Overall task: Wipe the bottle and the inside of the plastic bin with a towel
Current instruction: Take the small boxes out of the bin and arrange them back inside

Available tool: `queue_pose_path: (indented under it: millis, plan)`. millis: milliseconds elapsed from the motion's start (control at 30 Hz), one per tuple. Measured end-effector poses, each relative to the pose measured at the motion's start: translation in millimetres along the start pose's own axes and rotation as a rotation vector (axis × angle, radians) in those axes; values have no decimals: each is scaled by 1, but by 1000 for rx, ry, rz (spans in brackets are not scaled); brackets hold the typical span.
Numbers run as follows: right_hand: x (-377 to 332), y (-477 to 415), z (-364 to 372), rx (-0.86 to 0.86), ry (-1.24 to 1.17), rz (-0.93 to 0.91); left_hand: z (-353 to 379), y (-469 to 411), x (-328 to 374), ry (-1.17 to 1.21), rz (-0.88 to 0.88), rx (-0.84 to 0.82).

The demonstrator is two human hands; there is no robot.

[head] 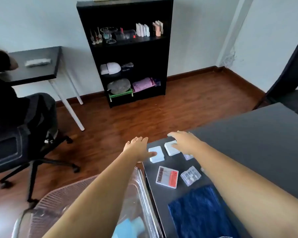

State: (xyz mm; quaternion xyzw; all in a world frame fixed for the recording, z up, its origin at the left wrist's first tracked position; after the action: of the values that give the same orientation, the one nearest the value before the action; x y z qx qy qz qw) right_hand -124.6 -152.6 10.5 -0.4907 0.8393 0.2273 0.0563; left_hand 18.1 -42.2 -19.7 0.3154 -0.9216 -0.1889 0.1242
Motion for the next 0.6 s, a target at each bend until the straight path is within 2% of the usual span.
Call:
queue_pose_path:
  millis: [300, 467, 600]
  plan:
    - [26, -42, 17, -199, -27, -62, 26, -31, 5, 93, -62, -121]
    - [33, -56, 10, -190, -65, -66, 27, -42, 0, 187, -68, -227]
    - [40, -64, 9, -171, -135, -45, 21, -49, 0, 284, -91, -245]
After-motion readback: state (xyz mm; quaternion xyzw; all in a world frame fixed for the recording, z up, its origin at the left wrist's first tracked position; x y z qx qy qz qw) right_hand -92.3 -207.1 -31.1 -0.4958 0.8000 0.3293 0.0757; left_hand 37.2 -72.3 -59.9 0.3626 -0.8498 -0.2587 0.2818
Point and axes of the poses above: each hand's wrist, its own y-axis away from the middle knuckle, its own z-axis out of the palm, x = y × z, the point moved 5 cm from there along -y, towards the middle knuckle, and after that the axes turned 12 degrees about -z, right-handed, at the moved point
